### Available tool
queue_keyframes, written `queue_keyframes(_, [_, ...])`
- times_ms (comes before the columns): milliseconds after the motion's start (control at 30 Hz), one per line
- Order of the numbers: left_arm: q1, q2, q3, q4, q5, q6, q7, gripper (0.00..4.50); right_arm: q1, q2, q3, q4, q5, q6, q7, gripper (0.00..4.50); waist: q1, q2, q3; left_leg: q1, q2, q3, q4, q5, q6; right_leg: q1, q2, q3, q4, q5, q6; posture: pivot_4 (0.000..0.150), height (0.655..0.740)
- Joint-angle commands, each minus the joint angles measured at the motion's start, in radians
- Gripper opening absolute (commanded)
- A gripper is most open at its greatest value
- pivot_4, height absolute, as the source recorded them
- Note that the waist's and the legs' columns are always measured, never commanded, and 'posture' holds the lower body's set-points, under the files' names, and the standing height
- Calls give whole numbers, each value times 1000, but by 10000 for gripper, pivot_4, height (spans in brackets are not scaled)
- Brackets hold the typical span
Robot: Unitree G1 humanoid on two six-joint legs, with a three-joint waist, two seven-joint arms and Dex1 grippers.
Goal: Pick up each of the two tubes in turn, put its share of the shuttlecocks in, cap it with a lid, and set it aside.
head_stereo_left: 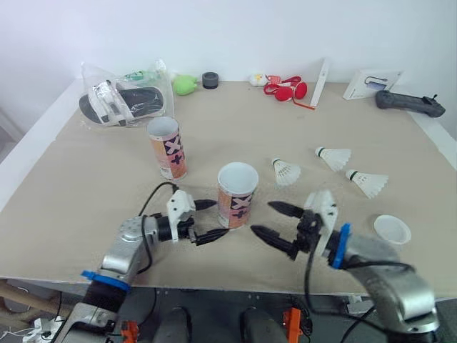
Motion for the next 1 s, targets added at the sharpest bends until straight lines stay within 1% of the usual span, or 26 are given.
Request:
queue_keyframes(33, [38,52,63,-110,-41,44,15,45000,-5,44,68,53,-74,-125,-28,44388,1,-3,1,0,0,0,0,1,-1,0,0,0,0,1,0,1500,7400])
queue_keyframes(200, [78,128,146,-248,-110,115,33,45000,-66,123,149,181,-124,-217,-34,44388,2,-6,3,0,1,0,0,2,-1,-1,0,-1,0,2,-1,1500,7400])
queue_keyframes(300, [80,158,193,-361,-200,214,54,45000,-115,156,172,236,-141,-242,-36,44388,2,-7,4,-2,1,0,-1,2,-1,-2,0,-1,0,2,-1,1500,7400])
queue_keyframes(400, [87,194,209,-444,-244,281,63,45000,-158,182,194,304,-163,-280,-32,44388,3,-8,4,-2,1,0,-1,2,-1,-2,0,-1,0,1,-2,1500,7400])
queue_keyframes(567, [104,226,218,-465,-258,307,66,45000,-228,230,236,405,-189,-341,-13,44388,2,-8,4,-2,1,-1,-1,2,-2,-2,0,-2,0,2,-4,1500,7400])
queue_keyframes(800, [141,234,223,-456,-244,286,74,45000,-312,312,267,560,-218,-415,-13,44388,2,-8,5,-2,3,0,-1,2,-2,-3,2,-2,0,2,-5,1500,7400])
queue_keyframes(900, [151,240,224,-447,-232,271,73,45000,-323,332,260,598,-215,-432,-4,36641,2,-8,5,-2,3,0,-1,2,-2,-3,2,-2,0,3,-6,1500,7400])
queue_keyframes(933, [153,242,224,-444,-231,267,73,45000,-325,336,260,605,-217,-437,0,32720,2,-8,5,-2,3,0,-1,2,-2,-3,2,-2,0,3,-6,1500,7400])
queue_keyframes(967, [152,243,224,-441,-230,264,74,45000,-327,339,259,608,-216,-440,1,29822,2,-8,5,-2,3,0,-1,2,-2,-3,2,-2,0,3,-6,1500,7400])
queue_keyframes(1000, [150,244,225,-438,-229,263,74,45000,-327,340,258,608,-213,-440,5,28286,2,-8,5,-2,3,0,-1,2,-2,-3,1,-2,0,3,-6,1500,7400])
